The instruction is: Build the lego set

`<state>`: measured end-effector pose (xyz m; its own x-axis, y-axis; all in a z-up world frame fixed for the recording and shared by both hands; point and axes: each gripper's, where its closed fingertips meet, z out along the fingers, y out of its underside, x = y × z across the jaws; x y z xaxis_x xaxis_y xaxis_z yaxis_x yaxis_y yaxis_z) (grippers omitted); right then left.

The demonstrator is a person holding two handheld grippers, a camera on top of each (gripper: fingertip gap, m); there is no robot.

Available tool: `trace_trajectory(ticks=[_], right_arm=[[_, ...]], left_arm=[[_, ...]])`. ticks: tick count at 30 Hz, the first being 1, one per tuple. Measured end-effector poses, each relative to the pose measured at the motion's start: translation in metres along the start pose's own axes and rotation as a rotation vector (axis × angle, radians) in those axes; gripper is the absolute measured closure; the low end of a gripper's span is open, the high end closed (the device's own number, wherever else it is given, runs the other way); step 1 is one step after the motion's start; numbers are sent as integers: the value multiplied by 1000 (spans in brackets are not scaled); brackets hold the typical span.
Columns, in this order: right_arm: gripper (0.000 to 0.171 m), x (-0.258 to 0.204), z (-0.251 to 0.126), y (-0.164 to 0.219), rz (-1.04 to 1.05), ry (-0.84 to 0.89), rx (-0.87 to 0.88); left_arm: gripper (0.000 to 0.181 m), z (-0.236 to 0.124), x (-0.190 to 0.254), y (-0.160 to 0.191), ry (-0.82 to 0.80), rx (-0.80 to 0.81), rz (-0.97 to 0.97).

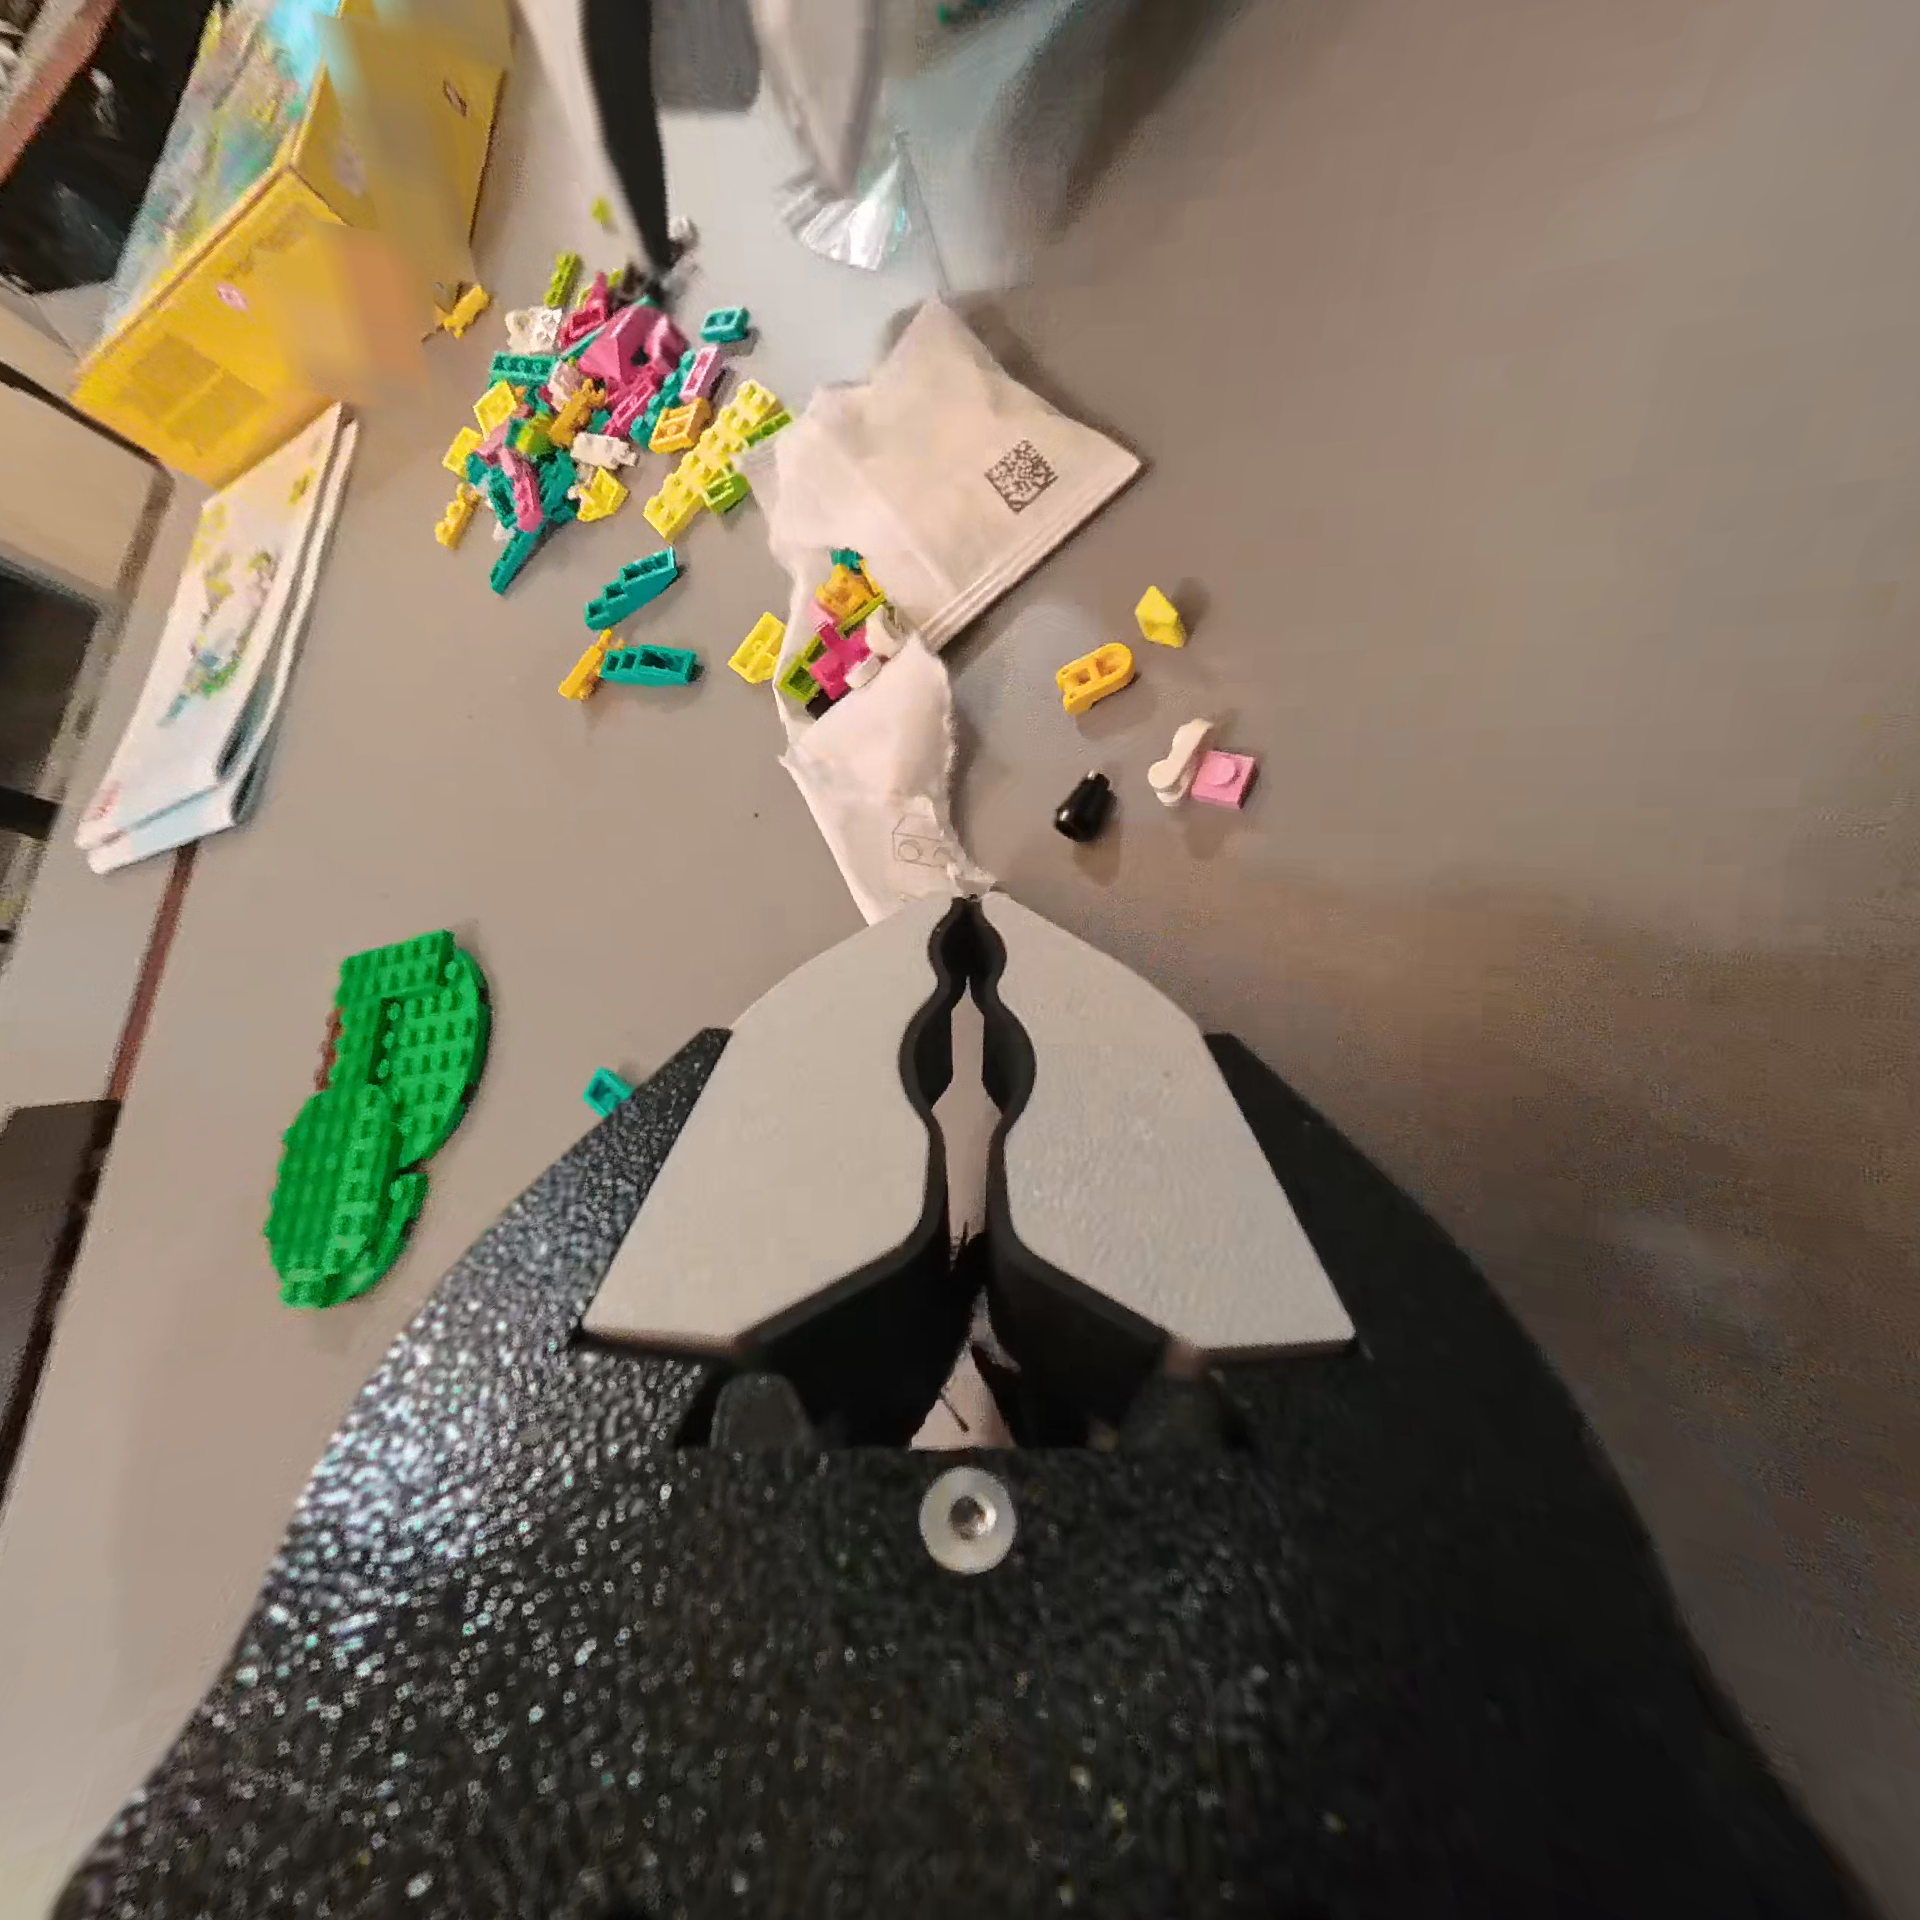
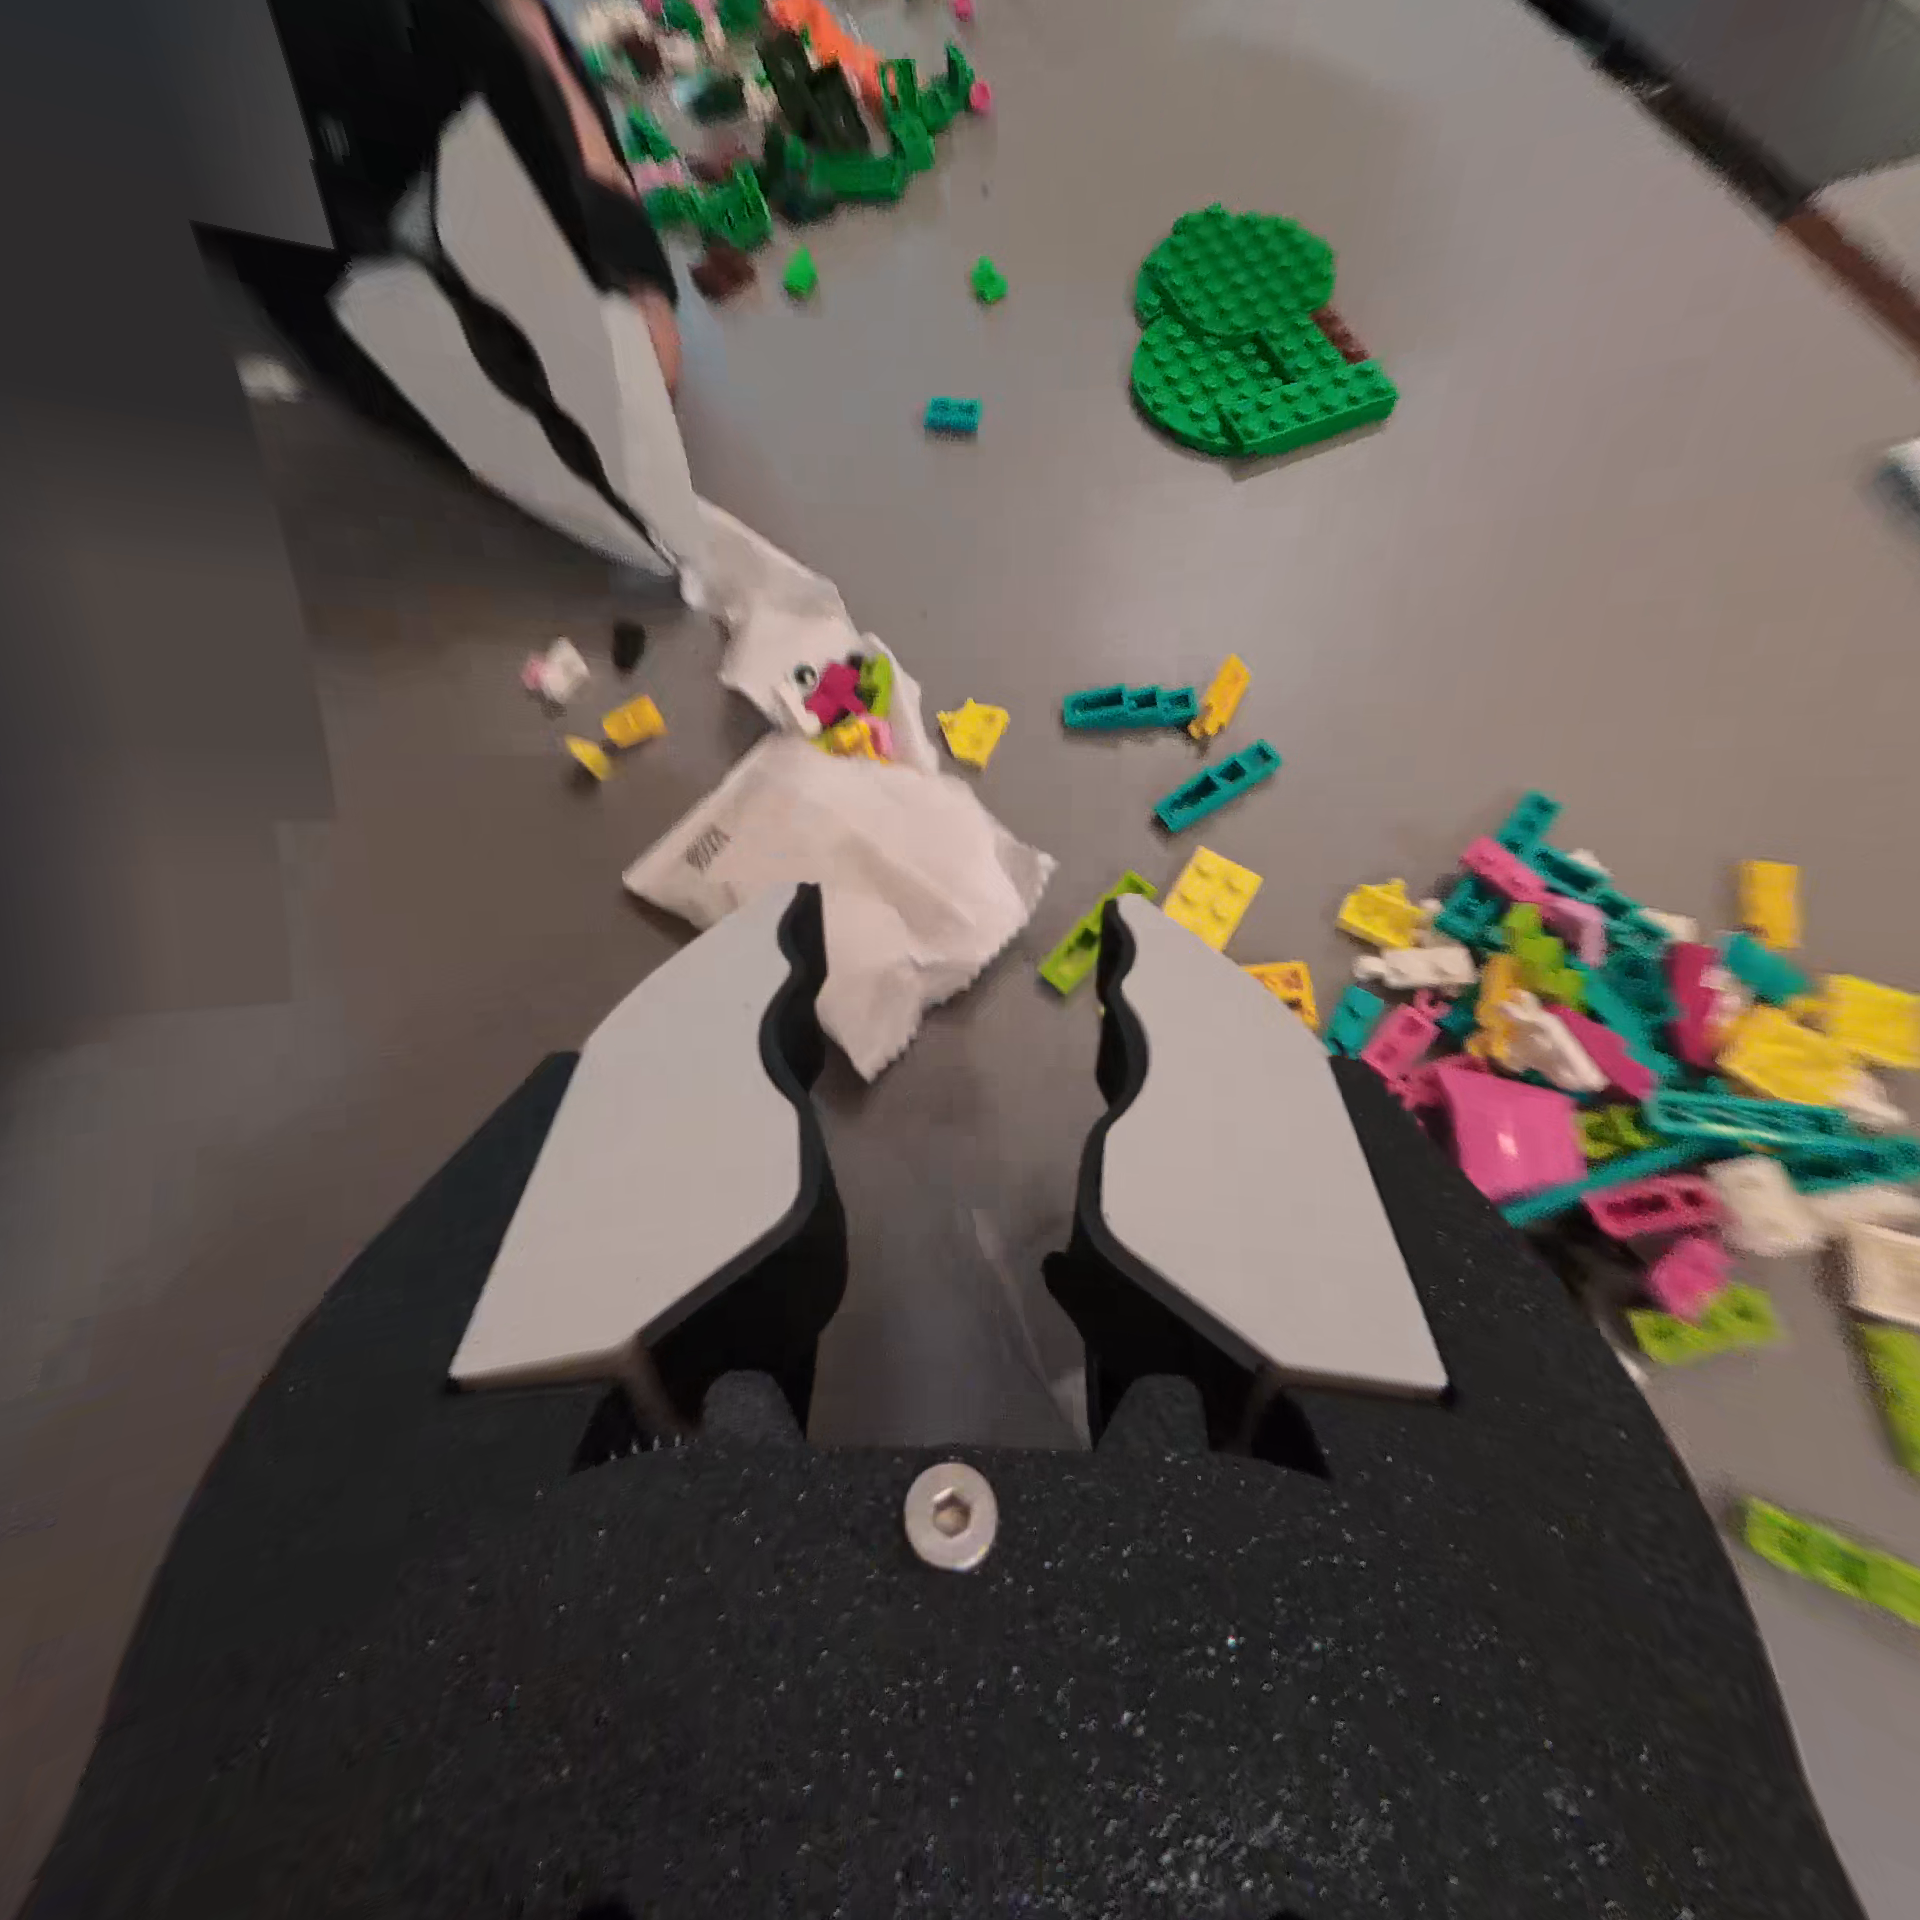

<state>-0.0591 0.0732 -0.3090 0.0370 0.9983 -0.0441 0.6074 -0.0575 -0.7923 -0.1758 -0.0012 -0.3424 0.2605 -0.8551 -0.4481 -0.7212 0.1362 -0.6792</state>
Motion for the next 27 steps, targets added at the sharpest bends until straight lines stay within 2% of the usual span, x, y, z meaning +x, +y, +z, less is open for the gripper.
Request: trace_trajectory(ticks=[4,6,7,8,11,14,17,19,21,24,27], right_arm=[[109,-23,-5,22,-244,117,-130],[113,-27,-1,38,-455,199,-257],[122,-28,0,39,-544,236,-281],[122,-30,1,37,-612,259,-282],[124,-26,5,31,-753,314,-315],[136,-20,11,29,-877,324,-383],[138,-16,17,27,-843,282,-421],[146,-17,20,31,-783,219,-440],[156,-17,22,33,-714,184,-450],[161,-14,24,33,-661,192,-455],[170,-12,19,28,-610,202,-455]], left_arm=[[181,-1,-1,0,39,17,-99],[181,-1,-4,-1,48,27,-147],[181,-2,-5,-2,56,32,-173],[181,-2,-5,-3,68,36,-202],[181,0,-4,-4,127,23,-316],[181,3,-2,1,178,-22,-419],[181,1,-8,-2,150,5,-443],[160,-5,-14,-4,95,10,-430],[149,-12,-23,-9,37,26,-424],[147,-18,-29,-23,-33,65,-367],[143,-16,-26,-41,-98,85,-216]])
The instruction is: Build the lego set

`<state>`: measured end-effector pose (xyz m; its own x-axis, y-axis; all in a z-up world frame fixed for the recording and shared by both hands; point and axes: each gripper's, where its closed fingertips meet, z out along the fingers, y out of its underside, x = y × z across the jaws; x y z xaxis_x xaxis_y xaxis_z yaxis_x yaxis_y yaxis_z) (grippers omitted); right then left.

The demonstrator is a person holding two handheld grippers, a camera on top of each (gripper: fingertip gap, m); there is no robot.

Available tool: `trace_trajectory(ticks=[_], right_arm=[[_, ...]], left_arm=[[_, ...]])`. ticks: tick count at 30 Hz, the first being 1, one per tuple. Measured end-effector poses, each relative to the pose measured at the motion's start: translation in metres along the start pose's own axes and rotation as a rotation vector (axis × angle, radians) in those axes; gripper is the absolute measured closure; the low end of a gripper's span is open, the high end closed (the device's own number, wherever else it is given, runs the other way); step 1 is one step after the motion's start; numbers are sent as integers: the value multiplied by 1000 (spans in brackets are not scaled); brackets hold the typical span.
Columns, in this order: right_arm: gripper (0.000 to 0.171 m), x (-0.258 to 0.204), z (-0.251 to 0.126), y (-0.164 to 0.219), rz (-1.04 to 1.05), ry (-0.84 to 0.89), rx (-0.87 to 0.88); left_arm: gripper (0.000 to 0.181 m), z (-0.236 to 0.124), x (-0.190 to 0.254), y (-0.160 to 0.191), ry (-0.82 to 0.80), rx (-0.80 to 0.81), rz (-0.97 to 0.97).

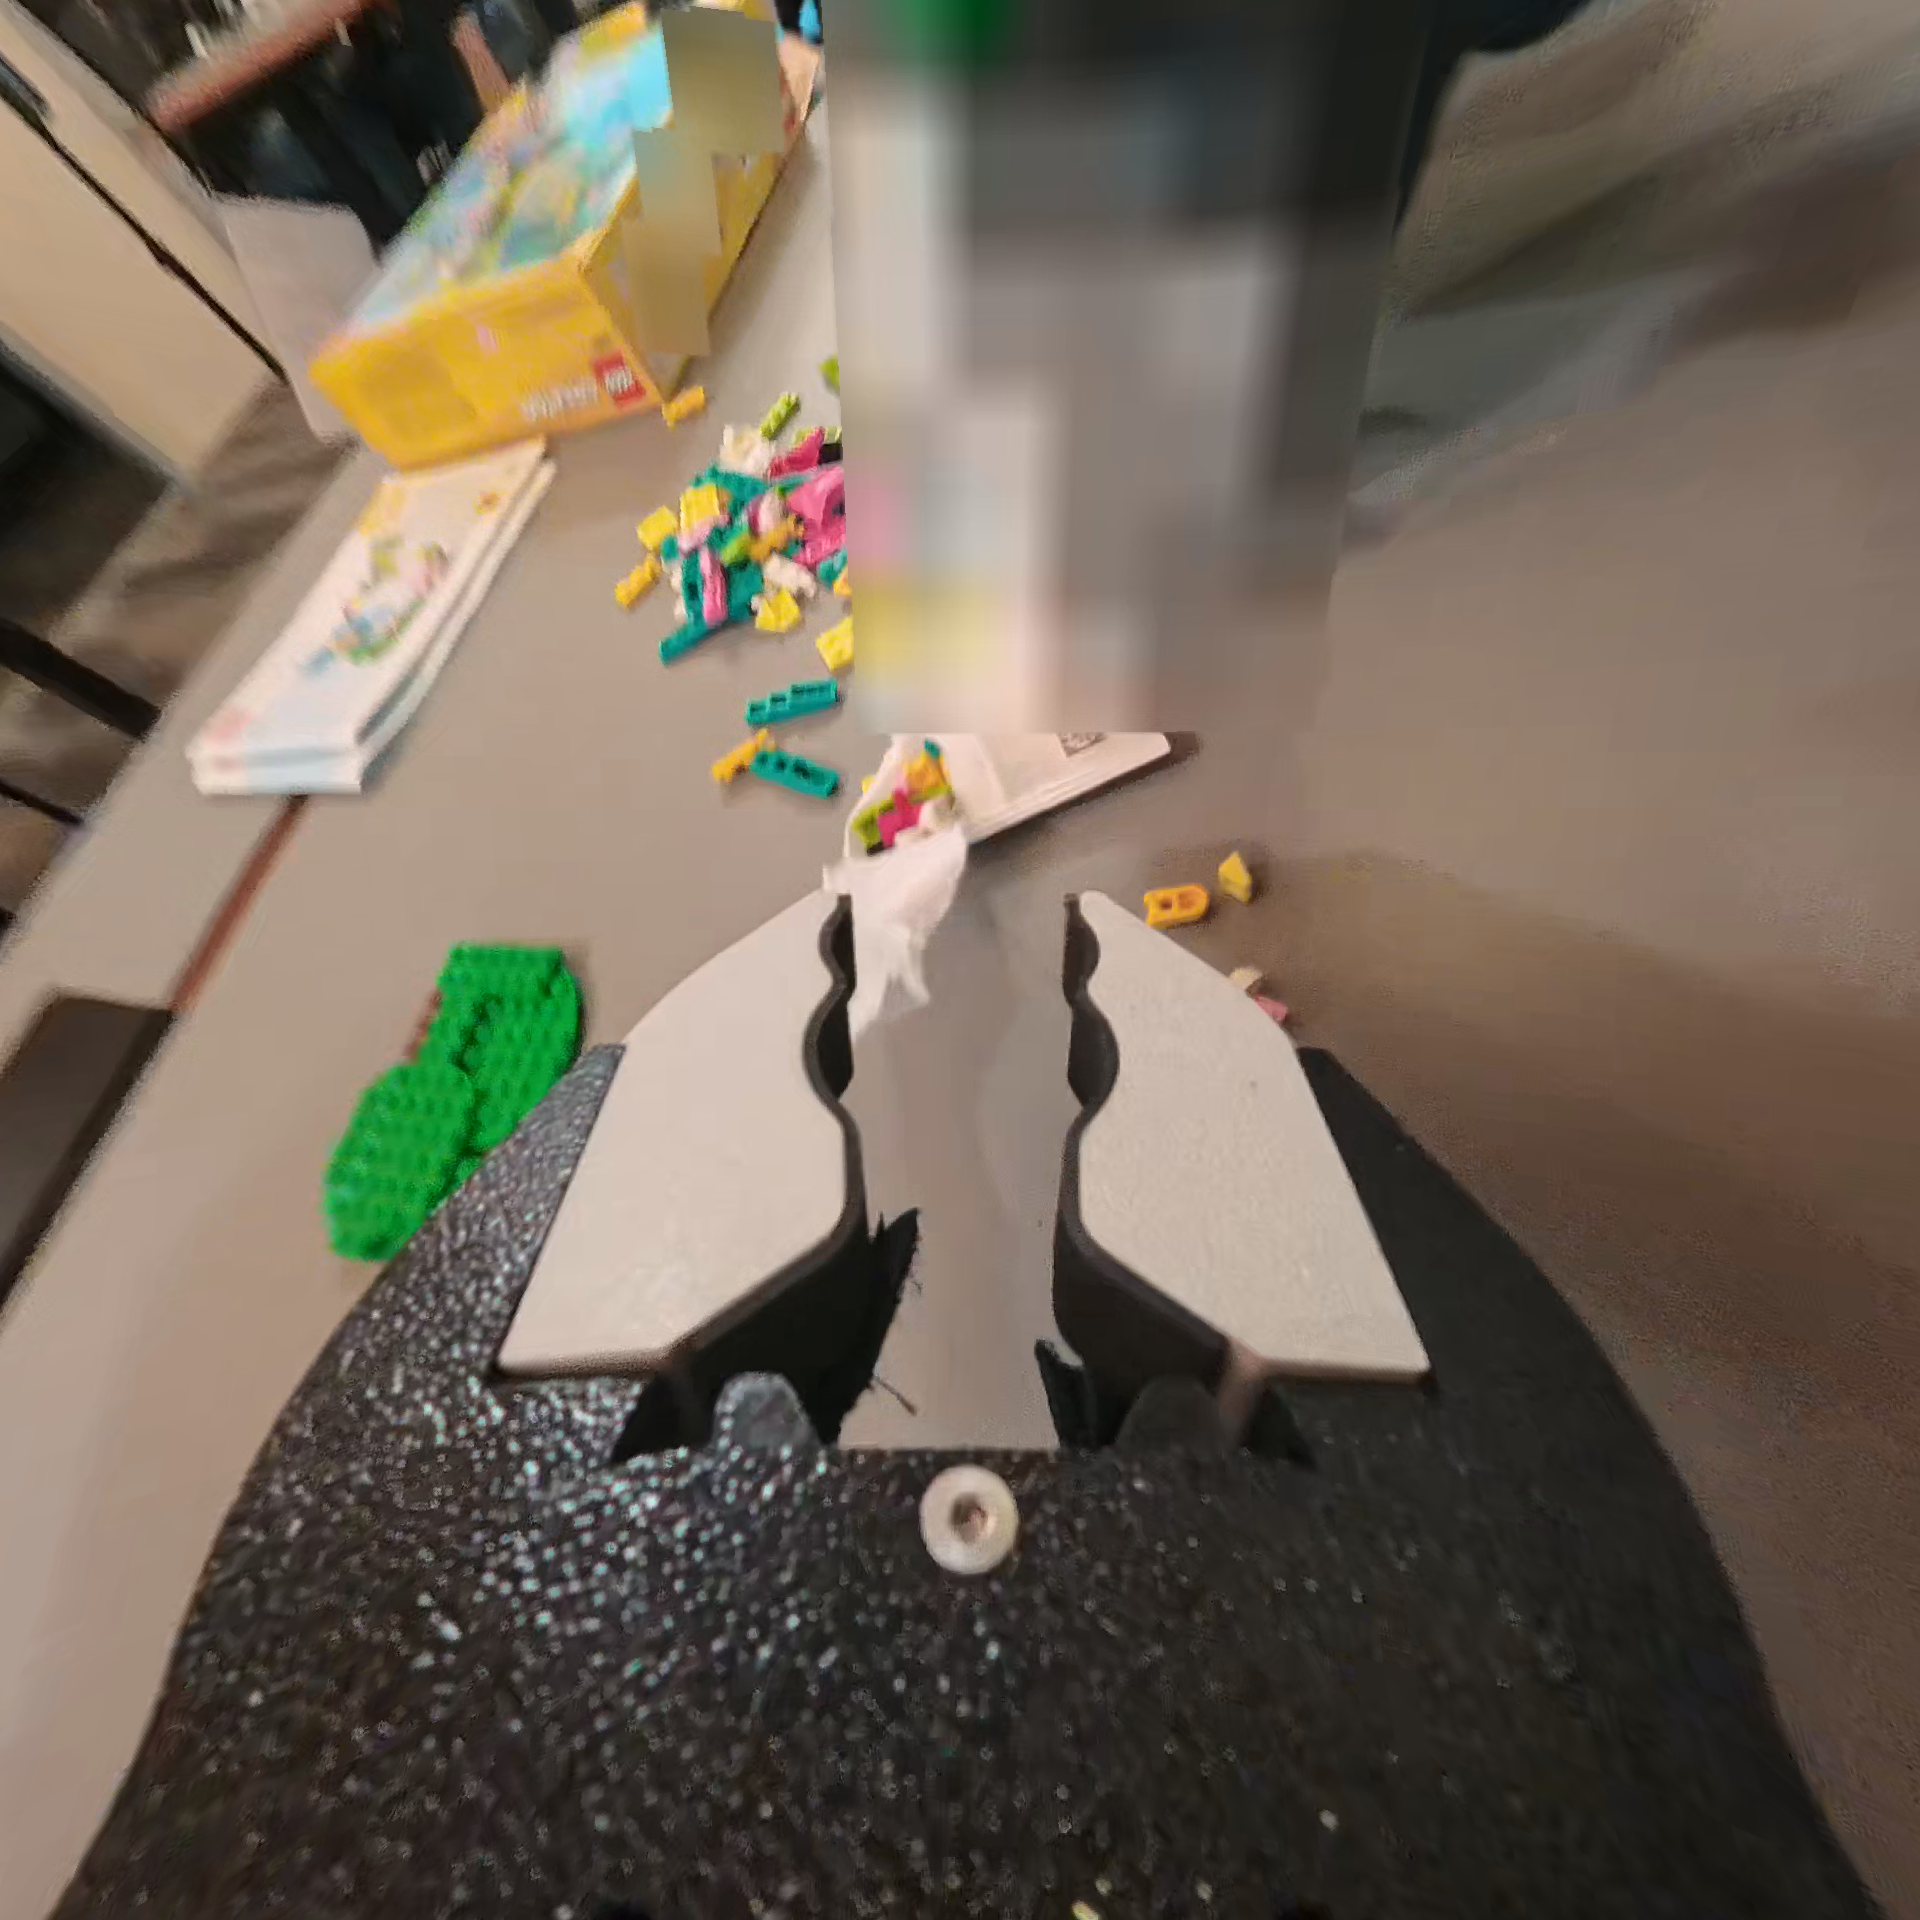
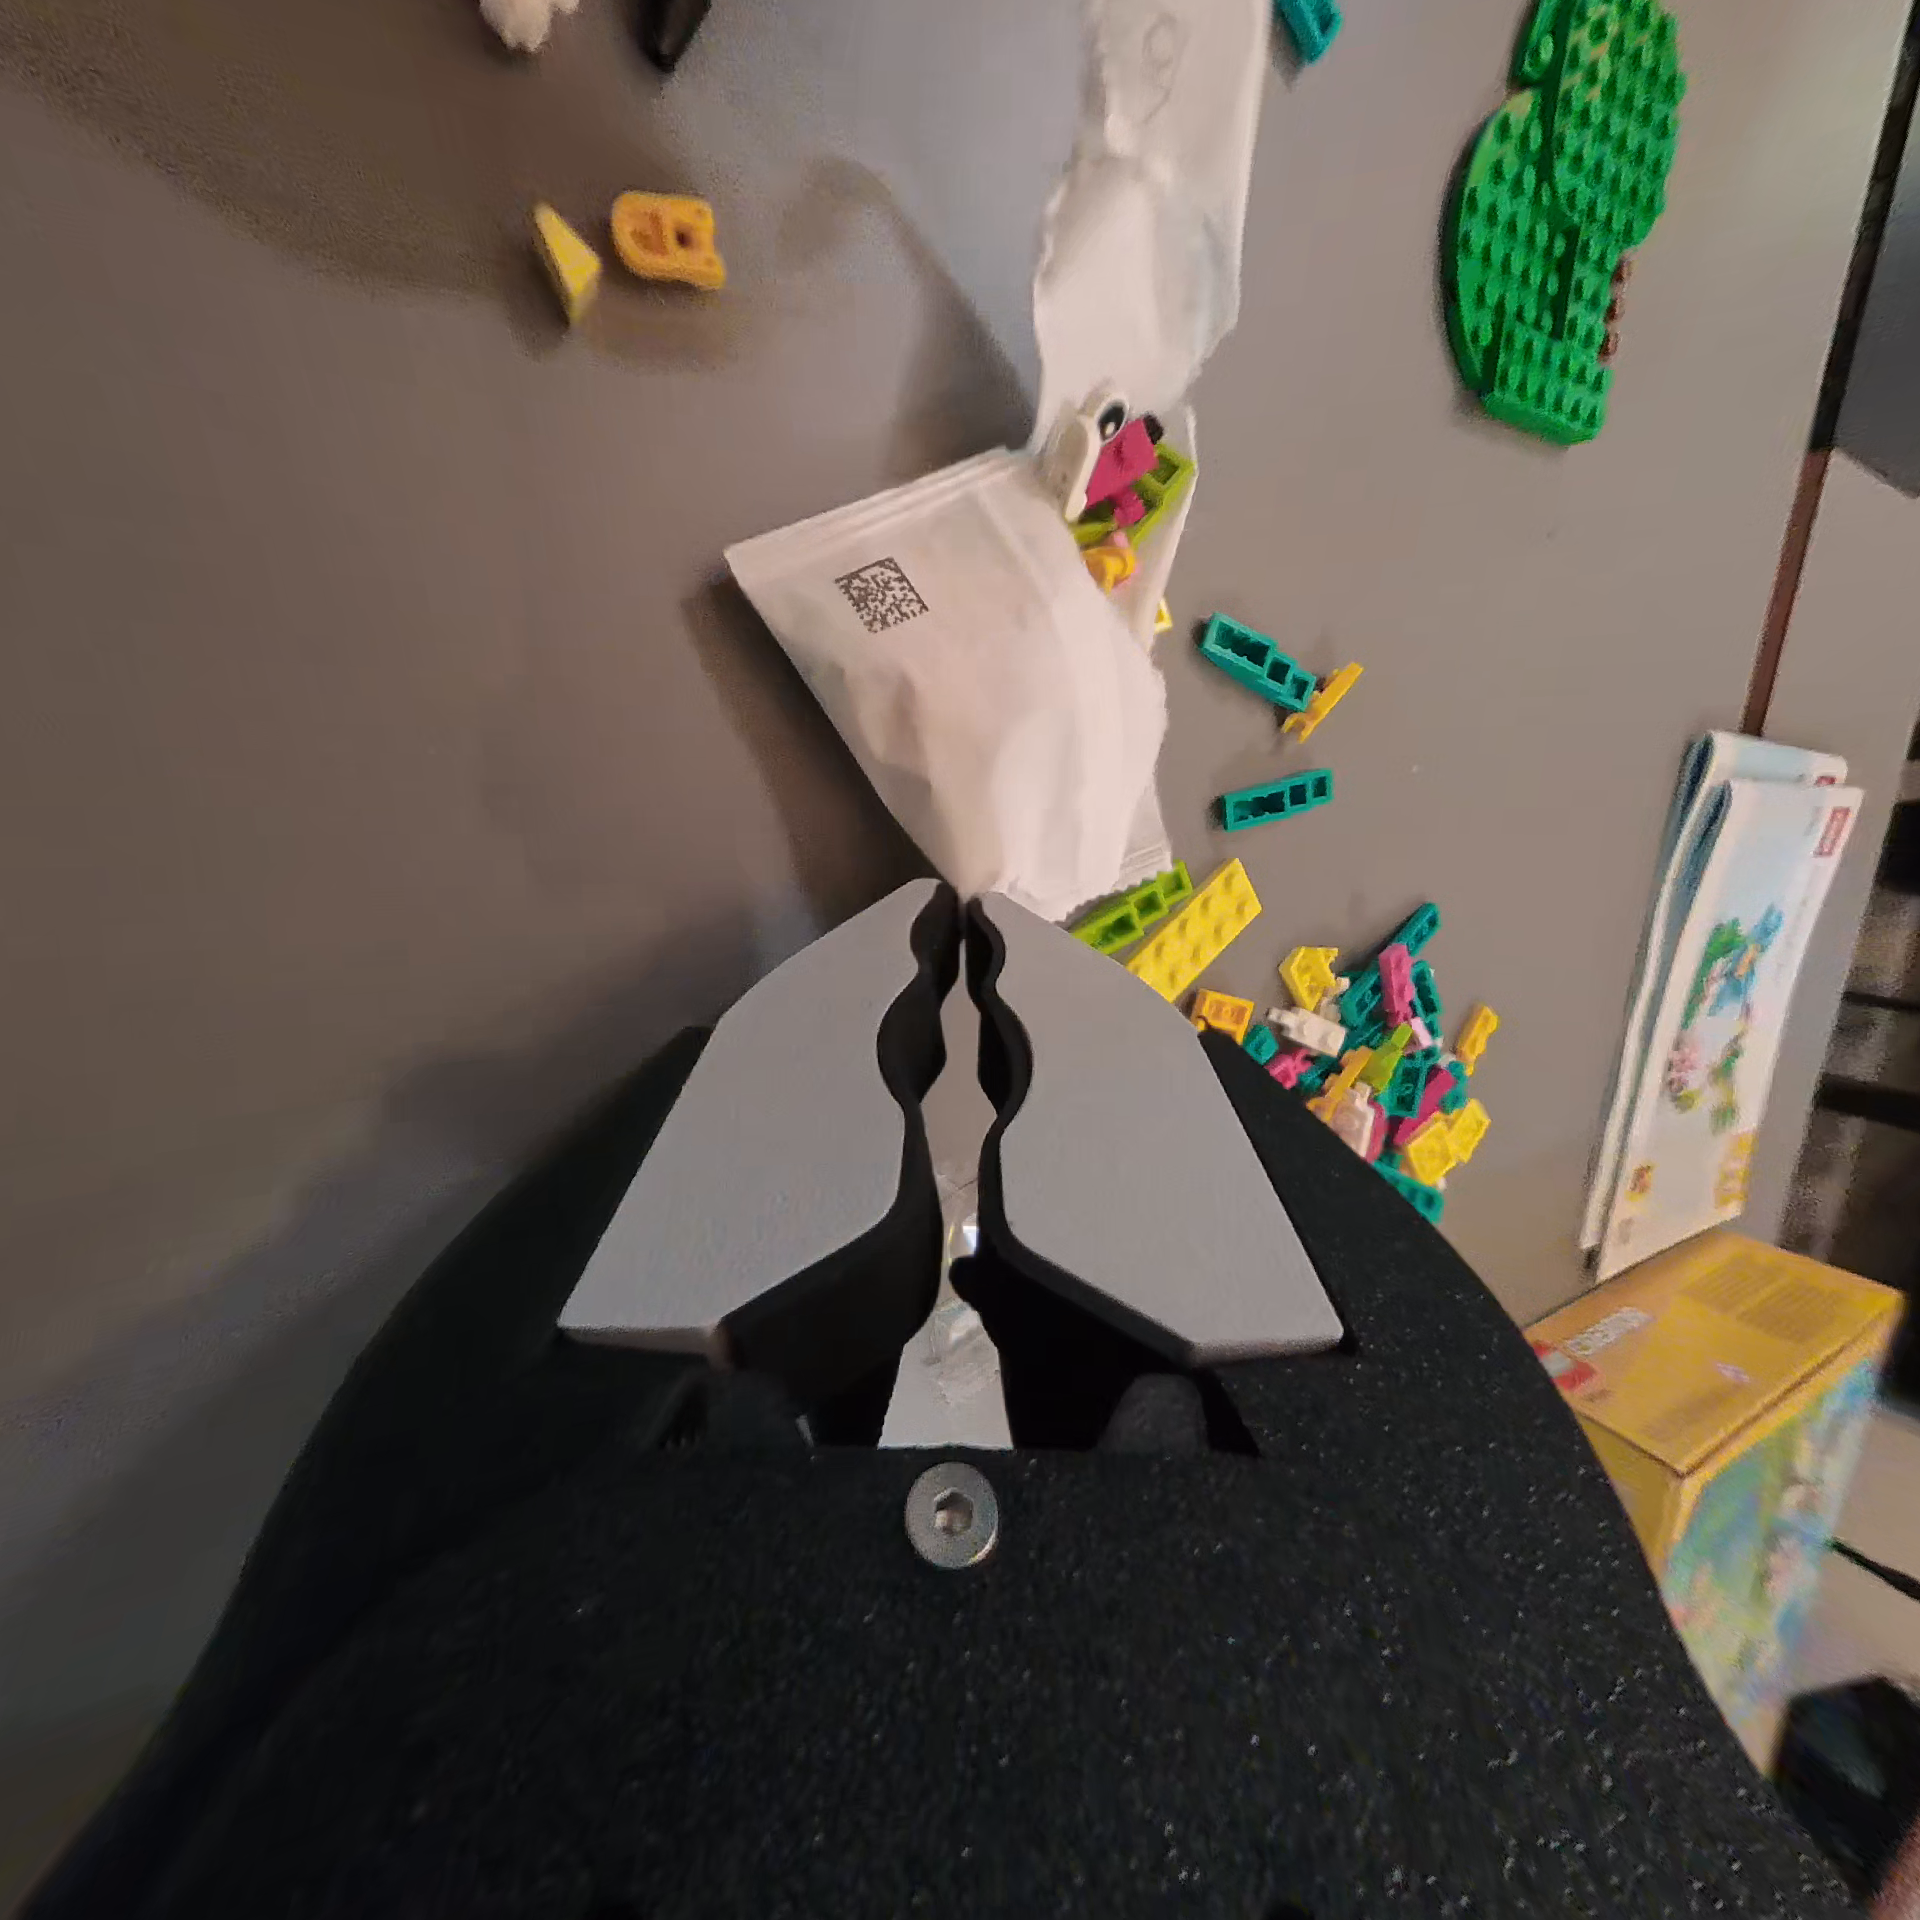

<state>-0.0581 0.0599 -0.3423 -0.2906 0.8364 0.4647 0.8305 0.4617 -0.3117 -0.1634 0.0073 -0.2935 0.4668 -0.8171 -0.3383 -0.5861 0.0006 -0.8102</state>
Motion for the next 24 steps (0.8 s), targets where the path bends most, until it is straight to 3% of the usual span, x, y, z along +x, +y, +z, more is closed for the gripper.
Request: trace_trajectory(ticks=[6,10,14,19,22,24], right_arm=[[171,0,-25,-16,276,-257,63],[171,-9,-46,-30,392,-492,78],[171,-18,-60,-37,411,-631,38],[166,-15,-64,-40,407,-626,57],[133,0,-68,-47,424,-536,184],[121,9,-71,-52,444,-477,298]], left_arm=[[135,21,24,-28,-71,32,345],[141,32,25,-41,-167,43,524],[173,32,33,-55,-155,121,537],[174,26,30,-59,-20,176,251],[175,18,18,-62,92,259,-7],[175,15,7,-61,120,298,-124]])
